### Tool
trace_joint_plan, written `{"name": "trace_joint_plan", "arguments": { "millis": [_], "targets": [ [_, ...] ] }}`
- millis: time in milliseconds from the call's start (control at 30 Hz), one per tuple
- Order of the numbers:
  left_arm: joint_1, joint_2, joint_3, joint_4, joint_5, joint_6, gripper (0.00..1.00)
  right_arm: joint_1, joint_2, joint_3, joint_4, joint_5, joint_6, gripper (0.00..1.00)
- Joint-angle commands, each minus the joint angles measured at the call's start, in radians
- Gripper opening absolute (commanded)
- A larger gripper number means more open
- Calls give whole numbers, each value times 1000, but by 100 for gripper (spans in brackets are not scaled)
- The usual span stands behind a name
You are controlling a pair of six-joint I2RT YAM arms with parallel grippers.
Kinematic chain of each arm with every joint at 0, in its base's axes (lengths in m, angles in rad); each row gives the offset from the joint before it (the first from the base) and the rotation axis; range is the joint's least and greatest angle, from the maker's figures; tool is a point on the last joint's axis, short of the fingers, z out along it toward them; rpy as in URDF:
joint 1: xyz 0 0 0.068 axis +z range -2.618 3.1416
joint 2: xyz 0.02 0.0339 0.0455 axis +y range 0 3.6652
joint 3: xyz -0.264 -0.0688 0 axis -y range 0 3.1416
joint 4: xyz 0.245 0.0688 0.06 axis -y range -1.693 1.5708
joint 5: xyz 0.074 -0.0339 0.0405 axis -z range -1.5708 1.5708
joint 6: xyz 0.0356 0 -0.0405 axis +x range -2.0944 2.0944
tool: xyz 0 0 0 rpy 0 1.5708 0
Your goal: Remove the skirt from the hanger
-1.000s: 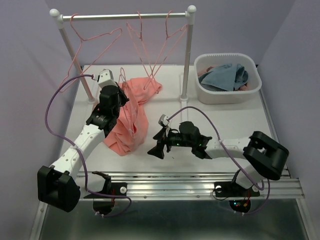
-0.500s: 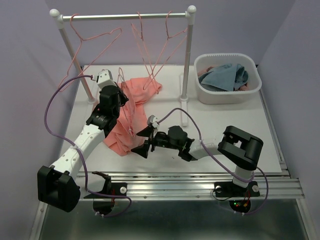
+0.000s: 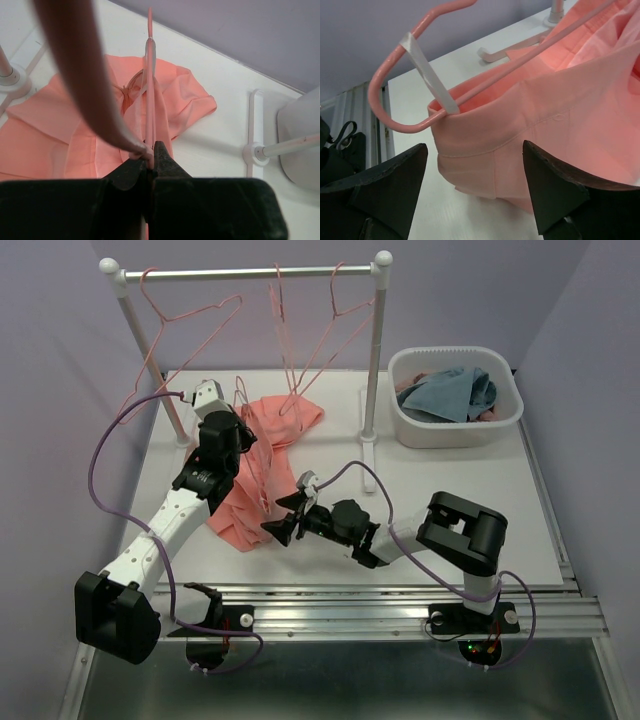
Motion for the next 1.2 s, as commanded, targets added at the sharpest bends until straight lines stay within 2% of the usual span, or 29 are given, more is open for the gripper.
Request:
{"name": "trace_joint_plan", "arguments": {
  "millis": [0,33,133,200,233,267,300,567,800,1167],
  "targets": [
    [-5,-27,18,50,-23,-18,0,22,24,37,147,147,-28,74],
    [-7,-27,16,50,-26,-20,0,22,27,37,155,151,-27,69],
    [-5,-23,18,45,-41,-17,0,22,27,28,178,161,-18,42],
    [-7,-19,19,45,-57,-20,0,31,19,14,183,154,-26,30],
    [-7,-16,19,45,-66,-21,0,31,16,11,180,145,-27,15],
    [-5,-13,22,47,-73,-23,0,31,11,6,180,139,-26,7],
    [-5,-3,30,47,-95,-29,0,31,4,-4,177,127,-24,3],
    [-5,91,93,48,-250,-86,0,71,-53,-53,151,128,-61,1],
    [-4,154,124,71,-368,-48,0,80,-110,-110,160,138,-34,1],
    [33,157,87,99,-403,12,0,80,-196,-190,82,228,22,1]
  ]
}}
